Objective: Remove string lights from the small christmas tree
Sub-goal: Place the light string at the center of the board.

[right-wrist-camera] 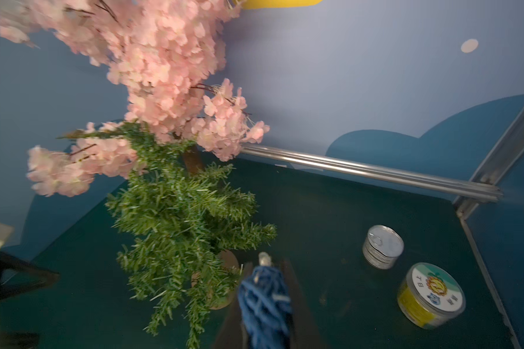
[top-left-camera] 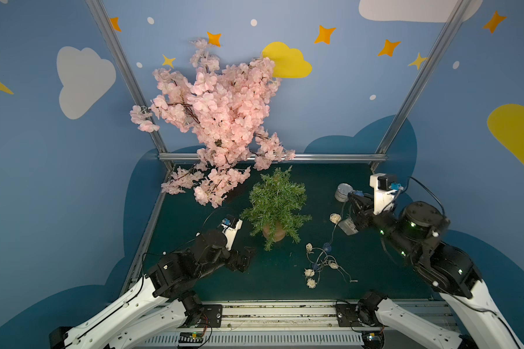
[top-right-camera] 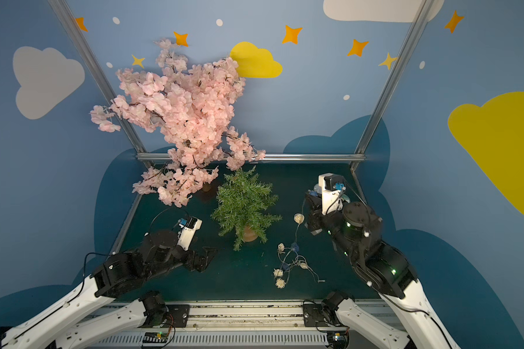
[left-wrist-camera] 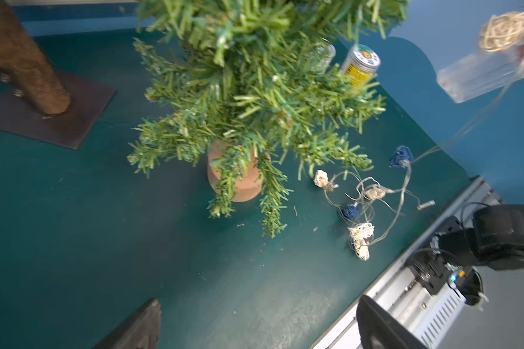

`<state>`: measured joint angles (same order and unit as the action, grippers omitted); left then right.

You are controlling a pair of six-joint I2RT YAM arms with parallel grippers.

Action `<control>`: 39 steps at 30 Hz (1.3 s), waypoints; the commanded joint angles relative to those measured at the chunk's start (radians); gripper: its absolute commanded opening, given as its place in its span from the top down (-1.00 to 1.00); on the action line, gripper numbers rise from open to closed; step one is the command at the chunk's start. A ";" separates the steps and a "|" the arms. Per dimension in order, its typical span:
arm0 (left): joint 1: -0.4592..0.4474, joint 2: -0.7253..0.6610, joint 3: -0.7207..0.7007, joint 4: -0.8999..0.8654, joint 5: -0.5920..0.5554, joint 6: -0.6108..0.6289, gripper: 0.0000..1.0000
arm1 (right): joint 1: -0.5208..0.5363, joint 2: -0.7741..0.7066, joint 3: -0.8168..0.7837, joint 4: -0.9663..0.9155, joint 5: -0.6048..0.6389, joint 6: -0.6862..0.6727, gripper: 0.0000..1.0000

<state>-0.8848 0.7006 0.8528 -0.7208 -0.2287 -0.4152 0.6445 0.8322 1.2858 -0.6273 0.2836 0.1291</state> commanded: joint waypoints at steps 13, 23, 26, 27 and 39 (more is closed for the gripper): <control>0.555 0.154 -0.035 0.036 0.050 -0.018 -1.00 | -0.565 0.358 -0.088 -0.075 -0.397 0.173 -0.72; 0.734 0.222 -0.238 0.478 -0.152 0.054 -0.99 | -0.695 0.281 -0.264 -0.002 -0.351 0.141 -0.81; 0.734 0.247 -0.383 0.788 -0.159 0.205 -0.99 | -0.697 0.304 -0.372 0.143 -0.314 0.116 -0.81; 0.734 0.258 -0.421 0.867 -0.170 0.238 -0.99 | -0.694 0.310 -0.414 0.209 -0.307 0.096 -0.81; 0.787 0.706 -0.462 1.442 0.012 0.458 -0.99 | -0.547 0.550 -0.844 1.210 -0.093 -0.147 -0.81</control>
<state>-0.1108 1.3586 0.3943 0.4644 -0.2951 -0.0486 0.0803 1.3121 0.4728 0.2424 0.1181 0.0650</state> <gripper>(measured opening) 0.997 0.905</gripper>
